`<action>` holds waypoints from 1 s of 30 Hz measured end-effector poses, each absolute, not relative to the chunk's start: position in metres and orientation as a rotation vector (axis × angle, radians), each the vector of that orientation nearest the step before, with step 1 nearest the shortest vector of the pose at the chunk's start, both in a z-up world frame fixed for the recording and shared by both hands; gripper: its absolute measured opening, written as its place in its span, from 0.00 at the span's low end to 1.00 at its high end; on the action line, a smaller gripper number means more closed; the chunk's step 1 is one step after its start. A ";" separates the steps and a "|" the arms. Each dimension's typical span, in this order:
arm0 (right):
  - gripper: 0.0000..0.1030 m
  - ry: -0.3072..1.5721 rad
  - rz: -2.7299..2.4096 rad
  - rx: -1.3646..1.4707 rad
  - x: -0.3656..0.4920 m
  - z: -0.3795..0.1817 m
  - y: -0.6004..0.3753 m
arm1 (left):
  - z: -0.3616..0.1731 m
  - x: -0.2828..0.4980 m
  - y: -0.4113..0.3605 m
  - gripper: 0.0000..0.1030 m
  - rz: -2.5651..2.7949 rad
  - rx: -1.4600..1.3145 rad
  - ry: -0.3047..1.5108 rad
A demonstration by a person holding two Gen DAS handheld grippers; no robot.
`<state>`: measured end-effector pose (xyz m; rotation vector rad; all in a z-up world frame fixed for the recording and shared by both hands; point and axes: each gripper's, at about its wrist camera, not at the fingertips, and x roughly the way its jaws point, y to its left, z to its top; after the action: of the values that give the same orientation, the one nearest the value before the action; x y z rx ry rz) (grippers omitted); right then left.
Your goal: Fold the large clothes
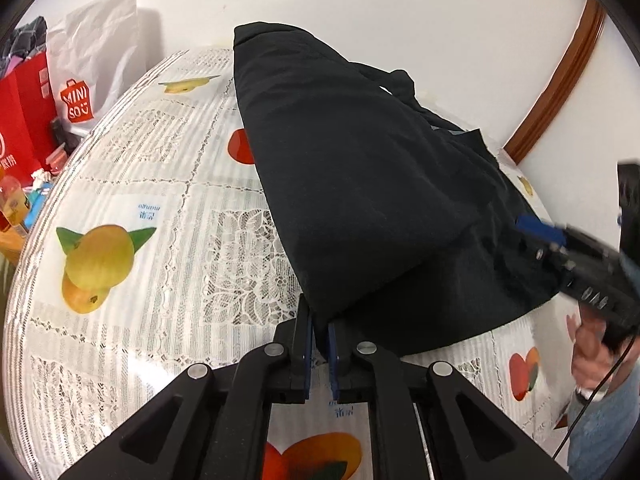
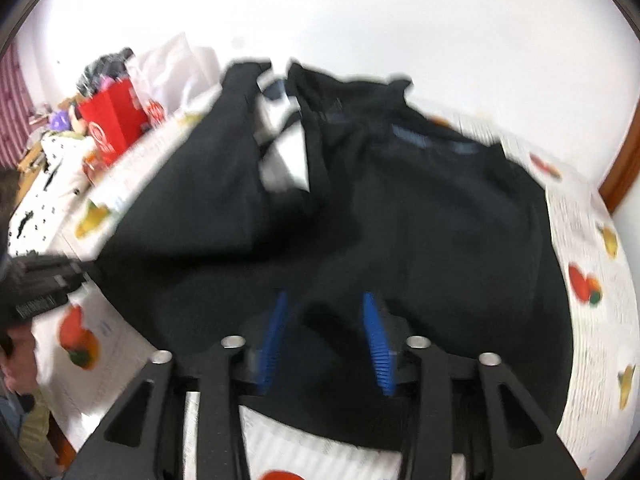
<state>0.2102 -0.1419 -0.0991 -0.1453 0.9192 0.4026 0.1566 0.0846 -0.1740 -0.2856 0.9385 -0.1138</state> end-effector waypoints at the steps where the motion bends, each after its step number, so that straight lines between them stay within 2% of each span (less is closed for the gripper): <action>1: 0.61 0.904 0.424 -0.133 0.212 -0.093 -0.140 | -0.175 0.156 0.086 0.09 -0.123 -0.298 0.938; 4: 0.67 0.882 0.470 -0.096 0.224 -0.082 -0.127 | -0.176 0.155 0.092 0.15 -0.145 -0.338 0.941; 6: 0.69 0.895 0.483 -0.072 0.233 -0.084 -0.119 | -0.176 0.154 0.097 0.40 -0.157 -0.362 0.924; 8: 0.69 0.909 0.481 -0.055 0.241 -0.091 -0.118 | -0.173 0.155 0.096 0.51 -0.169 -0.367 0.896; 10: 0.69 0.933 0.492 -0.032 0.252 -0.100 -0.115 | -0.171 0.155 0.096 0.52 -0.173 -0.362 0.877; 12: 0.69 0.970 0.500 0.007 0.263 -0.110 -0.113 | -0.171 0.159 0.094 0.59 -0.202 -0.372 0.874; 18: 0.69 0.979 0.537 0.039 0.276 -0.117 -0.106 | -0.177 0.174 0.075 0.64 -0.259 -0.335 0.911; 23: 0.68 1.008 0.561 0.063 0.287 -0.127 -0.096 | -0.179 0.182 0.058 0.74 -0.236 -0.282 0.917; 24: 0.66 1.006 0.560 0.065 0.289 -0.129 -0.095 | -0.179 0.184 0.054 0.74 -0.223 -0.257 0.919; 27: 0.50 0.998 0.565 0.070 0.291 -0.130 -0.090 | -0.179 0.184 0.046 0.76 -0.197 -0.201 0.917; 29: 0.28 0.984 0.568 0.054 0.288 -0.127 -0.089 | -0.179 0.184 0.041 0.77 -0.174 -0.165 0.916; 30: 0.22 0.966 0.566 0.038 0.286 -0.124 -0.088 | -0.180 0.184 0.039 0.77 -0.165 -0.154 0.913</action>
<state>0.2855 -0.0883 -0.1244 0.0382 0.9664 0.5662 0.1837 0.0393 -0.1798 -0.1539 0.9133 -0.1647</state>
